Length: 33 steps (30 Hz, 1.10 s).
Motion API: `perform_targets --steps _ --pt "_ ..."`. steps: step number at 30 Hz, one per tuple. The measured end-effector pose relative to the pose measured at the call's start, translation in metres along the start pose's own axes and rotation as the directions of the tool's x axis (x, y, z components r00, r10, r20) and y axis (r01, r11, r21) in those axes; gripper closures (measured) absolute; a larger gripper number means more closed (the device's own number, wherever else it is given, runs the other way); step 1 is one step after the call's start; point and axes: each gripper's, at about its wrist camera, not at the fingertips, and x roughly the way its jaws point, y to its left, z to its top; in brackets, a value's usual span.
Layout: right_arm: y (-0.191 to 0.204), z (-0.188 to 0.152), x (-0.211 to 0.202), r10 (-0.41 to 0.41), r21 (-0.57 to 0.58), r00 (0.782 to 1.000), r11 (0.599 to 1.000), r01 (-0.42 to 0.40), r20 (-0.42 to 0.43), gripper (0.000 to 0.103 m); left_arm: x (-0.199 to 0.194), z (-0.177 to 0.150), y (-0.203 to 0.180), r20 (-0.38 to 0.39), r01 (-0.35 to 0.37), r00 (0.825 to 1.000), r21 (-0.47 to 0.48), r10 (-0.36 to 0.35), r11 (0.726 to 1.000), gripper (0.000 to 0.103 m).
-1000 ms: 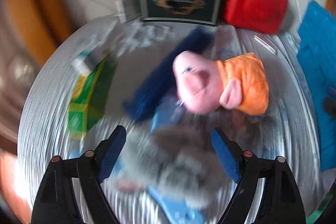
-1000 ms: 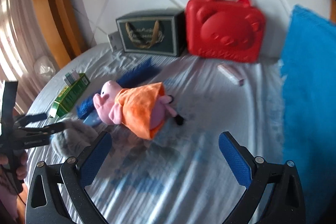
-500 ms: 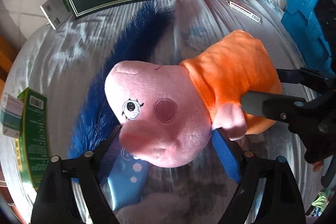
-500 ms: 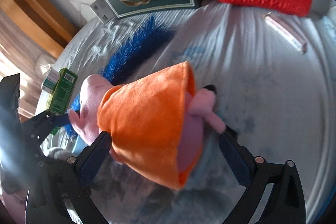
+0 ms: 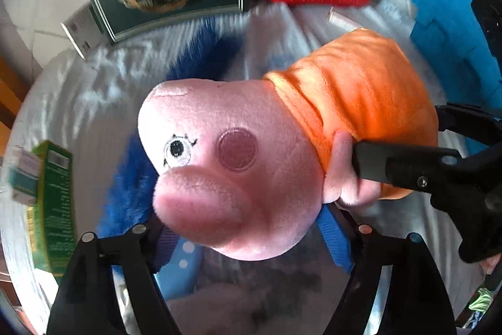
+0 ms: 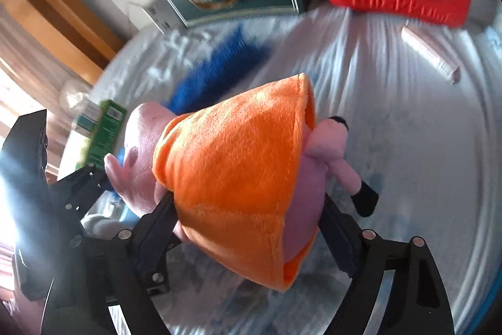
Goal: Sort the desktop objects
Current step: 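Grasp the pink pig plush in orange clothes with both grippers and lift it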
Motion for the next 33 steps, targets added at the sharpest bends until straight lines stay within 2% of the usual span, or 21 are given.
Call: perform_targets --steps 6,10,14,20,27,30,33 --pt "0.030 -0.017 -0.081 0.008 -0.057 0.990 0.998 0.000 0.142 0.016 -0.081 -0.009 -0.018 0.155 -0.034 0.988 0.038 0.028 0.999 0.025" --pt "0.051 -0.035 -0.143 -0.007 -0.074 0.970 0.997 0.025 0.242 0.016 -0.139 -0.019 -0.045 0.256 -0.047 0.966 0.074 0.026 0.996 0.025" --pt "0.054 -0.059 -0.206 -0.040 -0.071 0.945 0.995 0.066 0.326 0.015 -0.190 -0.031 -0.084 0.344 -0.044 0.939 0.125 -0.002 0.991 0.025" --pt "0.039 -0.100 -0.294 -0.112 -0.014 0.886 0.991 0.132 0.450 0.015 -0.241 -0.034 -0.156 0.436 -0.034 0.898 0.215 -0.065 0.976 0.025" --pt "-0.001 -0.144 -0.395 -0.214 0.071 0.790 0.975 0.213 0.575 0.013 -0.288 -0.023 -0.254 0.512 -0.005 0.840 0.333 -0.177 0.943 0.025" --pt "-0.026 -0.157 -0.429 -0.262 0.115 0.756 0.963 0.242 0.600 0.012 -0.298 -0.013 -0.299 0.522 0.003 0.825 0.377 -0.215 0.926 0.025" --pt "-0.050 -0.167 -0.457 -0.310 0.162 0.728 0.950 0.269 0.611 0.011 -0.302 -0.002 -0.336 0.502 0.040 0.826 0.402 -0.257 0.915 0.025"
